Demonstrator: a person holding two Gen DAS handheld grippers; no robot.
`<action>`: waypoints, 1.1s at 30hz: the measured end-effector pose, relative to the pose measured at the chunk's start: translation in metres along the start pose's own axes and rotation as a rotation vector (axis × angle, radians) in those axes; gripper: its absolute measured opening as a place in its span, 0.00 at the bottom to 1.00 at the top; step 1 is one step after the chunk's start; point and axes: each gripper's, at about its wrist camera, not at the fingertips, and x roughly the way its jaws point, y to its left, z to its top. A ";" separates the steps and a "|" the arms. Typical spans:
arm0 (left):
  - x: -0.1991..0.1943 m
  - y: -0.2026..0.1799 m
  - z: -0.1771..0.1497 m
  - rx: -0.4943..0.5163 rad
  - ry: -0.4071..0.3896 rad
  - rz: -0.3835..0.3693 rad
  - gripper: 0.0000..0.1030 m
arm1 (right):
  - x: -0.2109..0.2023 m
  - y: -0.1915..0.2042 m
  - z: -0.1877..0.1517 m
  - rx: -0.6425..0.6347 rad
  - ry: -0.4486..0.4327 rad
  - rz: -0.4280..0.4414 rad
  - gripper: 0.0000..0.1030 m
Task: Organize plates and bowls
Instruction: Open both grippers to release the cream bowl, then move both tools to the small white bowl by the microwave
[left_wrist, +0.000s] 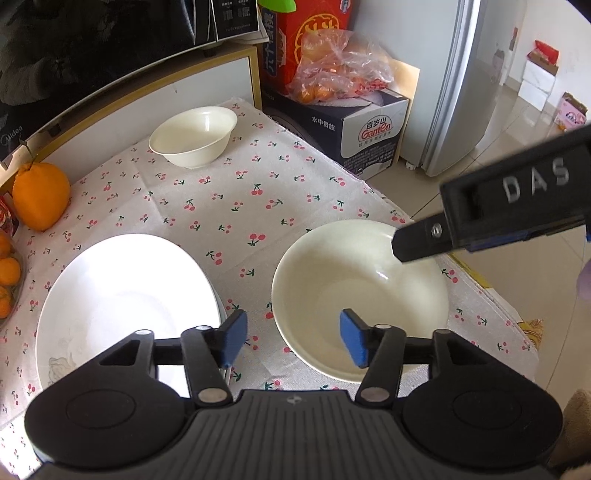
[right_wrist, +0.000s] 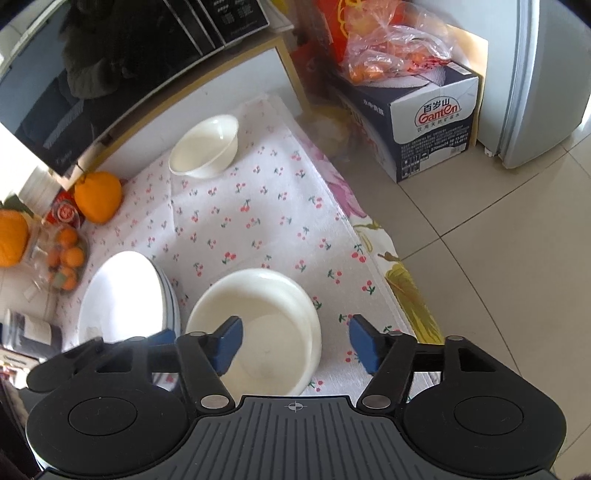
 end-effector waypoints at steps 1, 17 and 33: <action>-0.001 0.000 0.001 0.000 -0.006 0.003 0.58 | -0.001 -0.001 0.000 0.007 -0.004 0.014 0.66; -0.030 0.032 0.013 -0.125 -0.041 0.017 0.98 | -0.013 -0.009 0.019 0.083 -0.048 0.189 0.82; -0.023 0.110 0.066 -0.292 -0.084 0.169 0.99 | 0.043 0.009 0.093 0.232 0.019 0.269 0.86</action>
